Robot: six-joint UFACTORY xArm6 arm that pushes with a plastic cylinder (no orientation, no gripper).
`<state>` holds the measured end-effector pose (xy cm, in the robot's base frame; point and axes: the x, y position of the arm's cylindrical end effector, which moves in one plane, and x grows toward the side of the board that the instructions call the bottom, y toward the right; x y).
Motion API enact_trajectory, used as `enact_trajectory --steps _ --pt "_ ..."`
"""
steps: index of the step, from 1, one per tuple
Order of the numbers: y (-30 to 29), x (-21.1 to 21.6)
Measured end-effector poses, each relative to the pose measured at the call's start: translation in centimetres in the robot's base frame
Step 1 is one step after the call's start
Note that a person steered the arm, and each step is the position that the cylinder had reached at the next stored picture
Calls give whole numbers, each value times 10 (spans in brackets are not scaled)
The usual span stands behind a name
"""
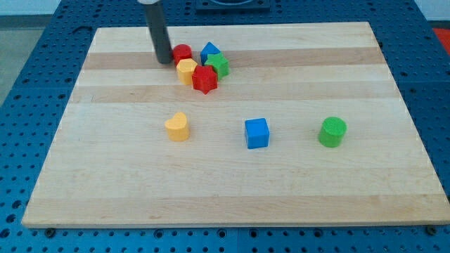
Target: Slide the yellow heart to the left side of the yellow hexagon
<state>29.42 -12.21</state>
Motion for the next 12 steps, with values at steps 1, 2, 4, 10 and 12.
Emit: enact_trajectory --steps 1,2,4,10,12 --pt "2 0" --pt "-47 4" --pt "-96 123" --pt "10 157" --pt "-26 123"
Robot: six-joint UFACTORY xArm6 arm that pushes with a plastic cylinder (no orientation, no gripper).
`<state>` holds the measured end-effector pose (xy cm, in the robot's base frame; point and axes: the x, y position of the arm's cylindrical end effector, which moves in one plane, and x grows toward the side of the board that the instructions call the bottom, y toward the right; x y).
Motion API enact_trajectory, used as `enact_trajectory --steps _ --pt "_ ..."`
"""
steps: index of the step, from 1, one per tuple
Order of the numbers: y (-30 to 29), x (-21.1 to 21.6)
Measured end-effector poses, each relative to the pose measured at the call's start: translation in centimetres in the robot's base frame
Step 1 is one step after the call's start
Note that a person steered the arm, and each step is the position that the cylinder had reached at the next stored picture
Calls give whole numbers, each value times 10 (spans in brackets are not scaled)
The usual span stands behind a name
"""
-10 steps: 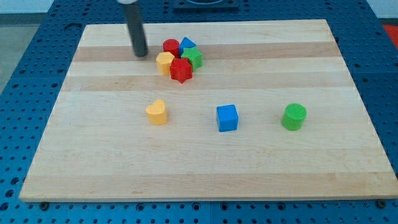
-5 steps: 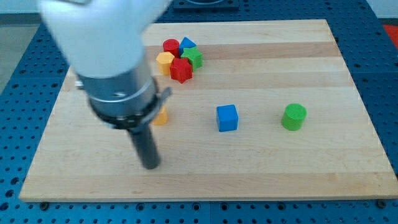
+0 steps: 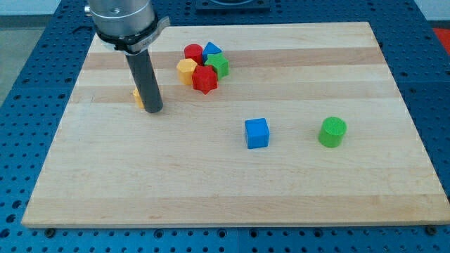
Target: Slide the yellow heart to the left side of the yellow hexagon
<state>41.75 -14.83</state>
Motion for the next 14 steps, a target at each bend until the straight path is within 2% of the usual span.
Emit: enact_trajectory --steps 1,2,3,4,5,6,8,11,12,13,14 --pt "-16 -13" --pt "-19 -6" --pt "-34 21" --pt "-47 12" --pt "-44 -29" --pt "-39 -49" --pt "-75 -37" --pt "-9 -54" --pt "-20 -52" --pt "-67 -51" --pt "-72 -61"
